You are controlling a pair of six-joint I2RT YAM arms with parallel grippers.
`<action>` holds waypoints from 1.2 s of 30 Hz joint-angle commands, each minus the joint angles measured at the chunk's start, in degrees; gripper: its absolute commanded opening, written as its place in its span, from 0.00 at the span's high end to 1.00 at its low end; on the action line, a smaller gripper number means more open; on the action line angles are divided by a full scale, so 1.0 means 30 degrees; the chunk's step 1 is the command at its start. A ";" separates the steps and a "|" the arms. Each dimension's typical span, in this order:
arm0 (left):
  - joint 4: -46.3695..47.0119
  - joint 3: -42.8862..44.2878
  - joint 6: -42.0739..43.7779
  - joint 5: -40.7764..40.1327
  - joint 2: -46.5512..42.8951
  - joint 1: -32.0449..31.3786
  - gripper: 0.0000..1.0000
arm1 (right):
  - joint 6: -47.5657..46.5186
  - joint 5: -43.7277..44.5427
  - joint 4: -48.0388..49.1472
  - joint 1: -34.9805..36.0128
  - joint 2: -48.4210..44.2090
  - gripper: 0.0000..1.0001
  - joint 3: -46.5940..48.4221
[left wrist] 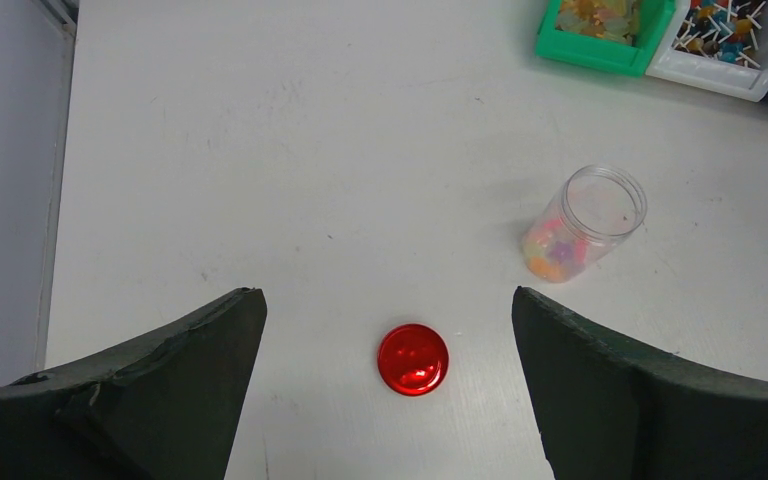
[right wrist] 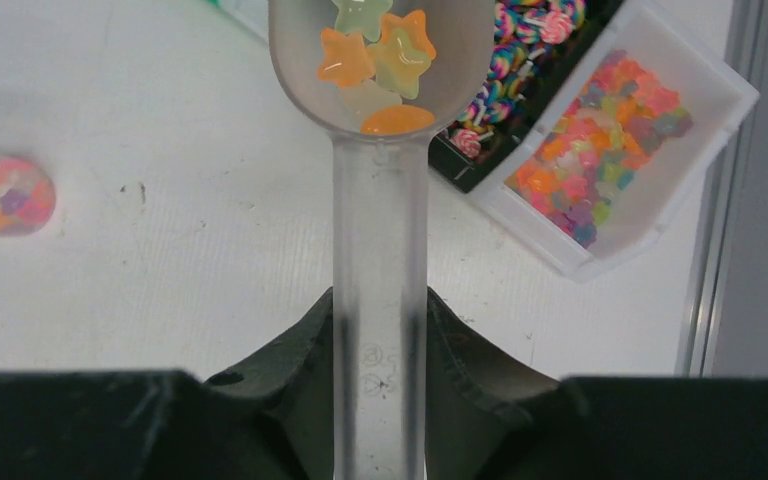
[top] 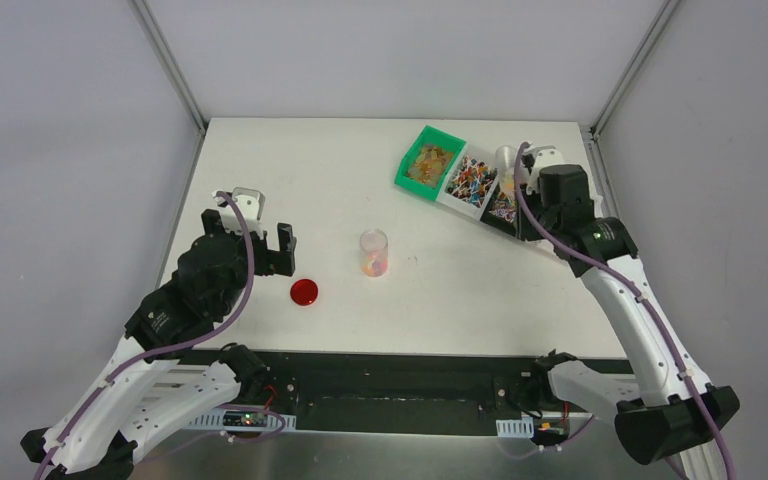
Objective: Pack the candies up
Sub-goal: Scoop the fake candies from the storage box, then place the fake candies in the packing bottle.
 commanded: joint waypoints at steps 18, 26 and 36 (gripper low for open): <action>0.0655 -0.0114 -0.0117 -0.0557 -0.0443 0.0037 0.03 | -0.7336 -0.1674 -0.1132 0.6589 0.0473 1.00 0.0605; 0.0677 -0.0111 -0.0146 -0.0667 -0.0453 0.0035 0.03 | -0.8592 -0.1705 -0.1109 0.8511 0.1643 1.00 0.0434; 0.0662 -0.0078 -0.0315 -0.1107 -0.0675 0.0035 0.02 | -0.9846 0.0030 -0.2333 1.0450 0.2996 1.00 0.1215</action>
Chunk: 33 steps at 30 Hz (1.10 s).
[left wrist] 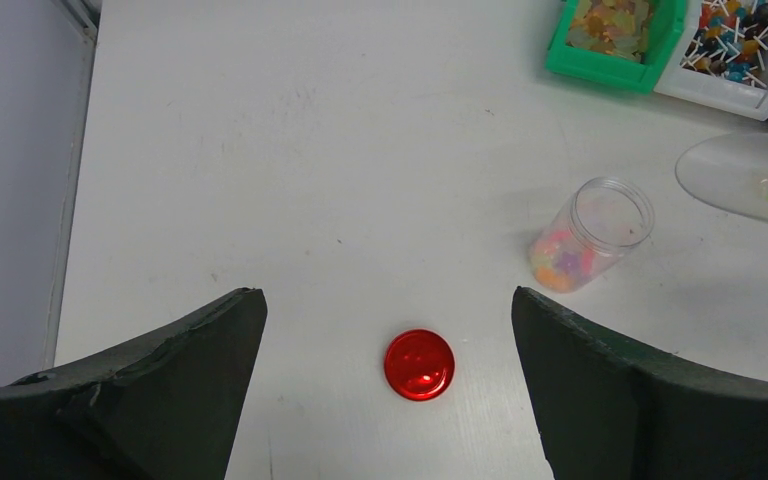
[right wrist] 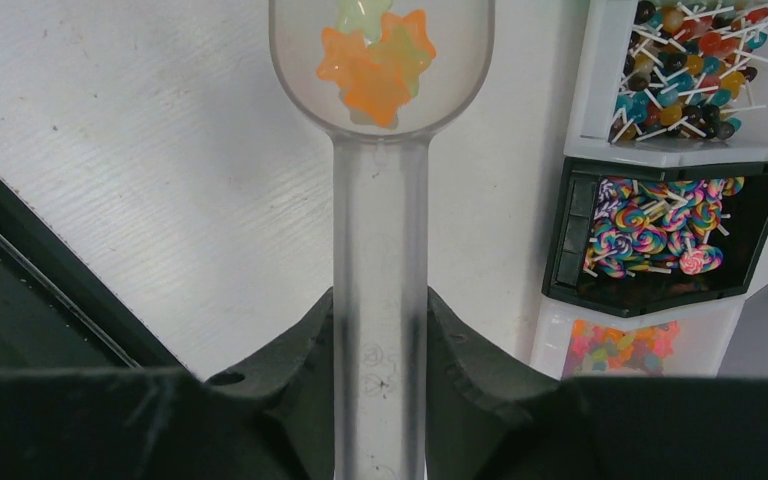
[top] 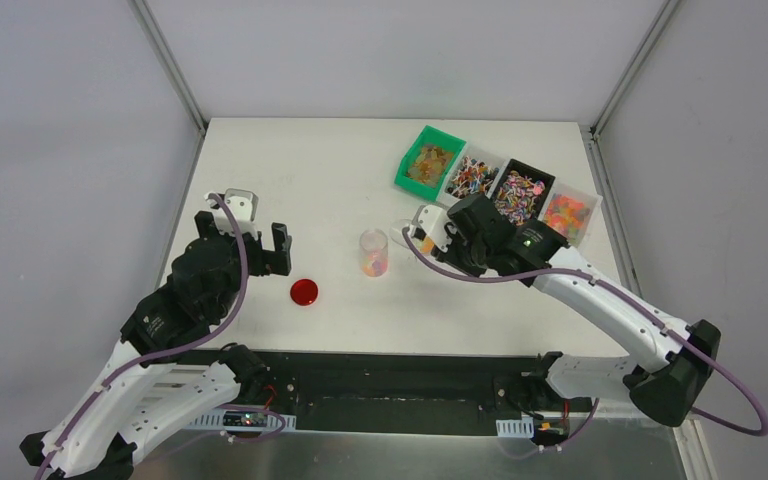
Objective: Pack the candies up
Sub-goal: Place the fake candies in the packing bottle.
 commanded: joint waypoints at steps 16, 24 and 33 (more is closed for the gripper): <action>0.0671 -0.0080 -0.0278 -0.0489 -0.0411 0.0035 0.01 | -0.2661 0.3160 -0.1993 0.2300 0.2584 1.00 0.3613; 0.0655 -0.0078 -0.0266 -0.0365 -0.0470 0.0035 0.01 | -0.2932 0.3691 -0.2199 0.2677 0.3209 1.00 0.4240; 0.0669 -0.0074 -0.0284 -0.0335 -0.0556 0.0035 0.01 | -0.3348 0.4610 -0.2896 0.3097 0.3982 1.00 0.4907</action>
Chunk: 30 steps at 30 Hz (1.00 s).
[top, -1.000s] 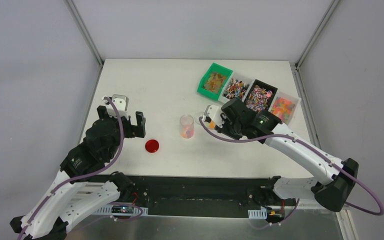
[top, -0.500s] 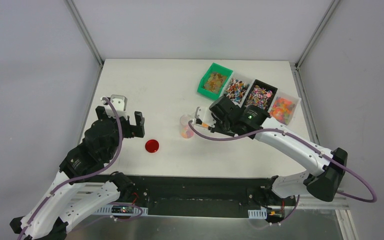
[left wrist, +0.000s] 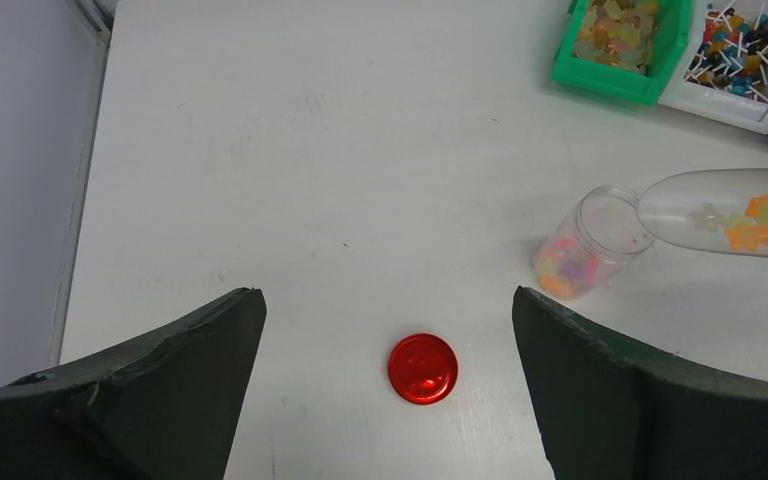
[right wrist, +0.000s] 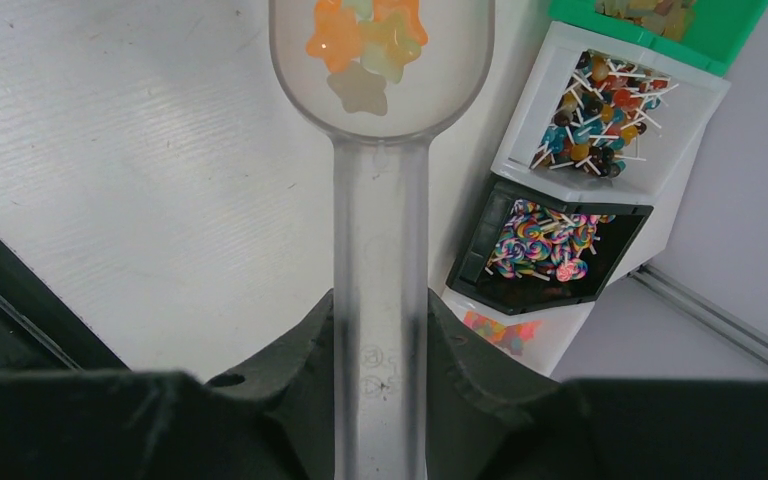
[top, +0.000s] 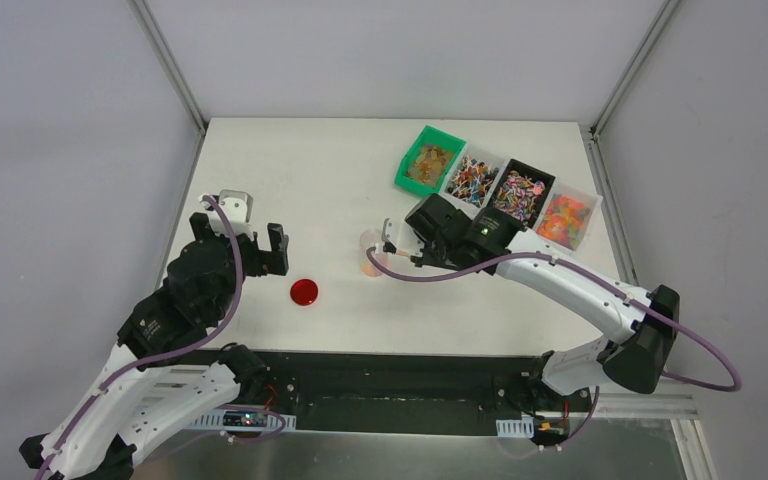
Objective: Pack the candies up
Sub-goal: Place the fake candies in the packing bottle.
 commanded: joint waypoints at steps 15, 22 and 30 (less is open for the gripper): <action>0.0670 -0.0103 -0.0210 0.0178 -0.0001 0.0033 0.01 | -0.1286 0.2496 -0.0538 0.0899 0.0886 1.00 0.2012; 0.0683 -0.0108 -0.0205 0.0146 0.0009 0.0035 0.01 | -0.1742 0.3051 -0.0698 0.1220 0.1496 1.00 0.2619; 0.0679 -0.0106 -0.0210 0.0074 0.0008 0.0035 0.01 | -0.2209 0.3654 -0.0975 0.1311 0.2161 1.00 0.3120</action>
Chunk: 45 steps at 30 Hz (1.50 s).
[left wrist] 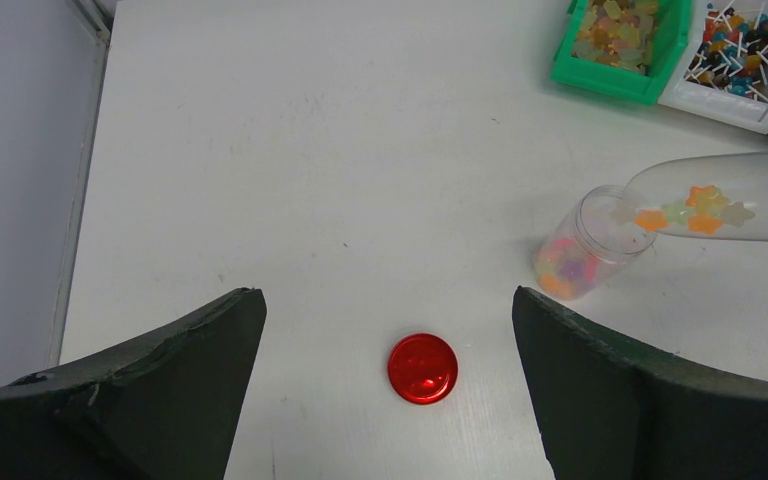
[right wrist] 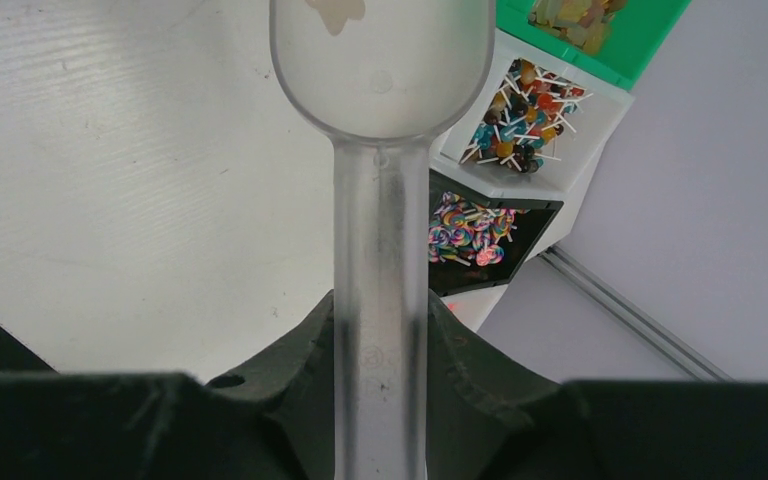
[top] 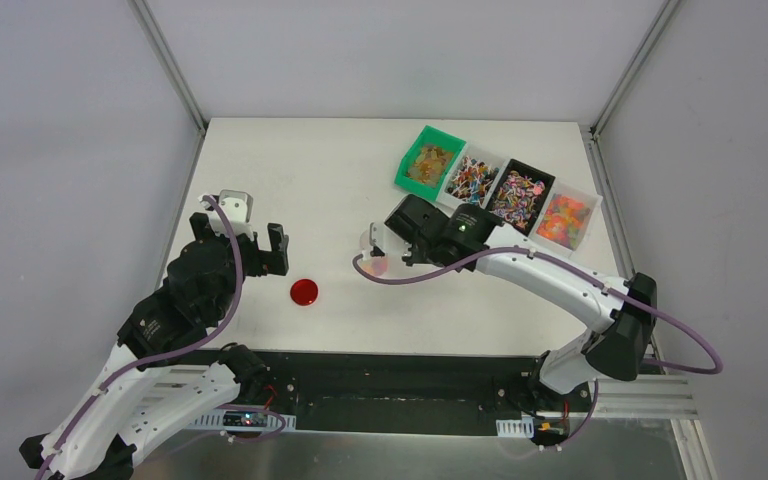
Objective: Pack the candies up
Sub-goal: Place the fake candies in the packing bottle.
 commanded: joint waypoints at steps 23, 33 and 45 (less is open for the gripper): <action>0.0658 -0.0107 -0.0224 0.0079 -0.0061 0.0034 0.01 | -0.0739 0.2184 -0.0854 0.0780 0.0598 1.00 0.2048; 0.0674 -0.0151 -0.0327 0.0165 -0.0300 0.0035 0.01 | 0.1302 0.2127 -0.0578 0.0797 -0.0762 1.00 0.1517; 0.0805 -0.0374 -0.0258 -0.0217 -0.0151 0.0043 0.01 | 0.5170 0.1680 0.2472 0.0742 -0.4004 1.00 -0.1182</action>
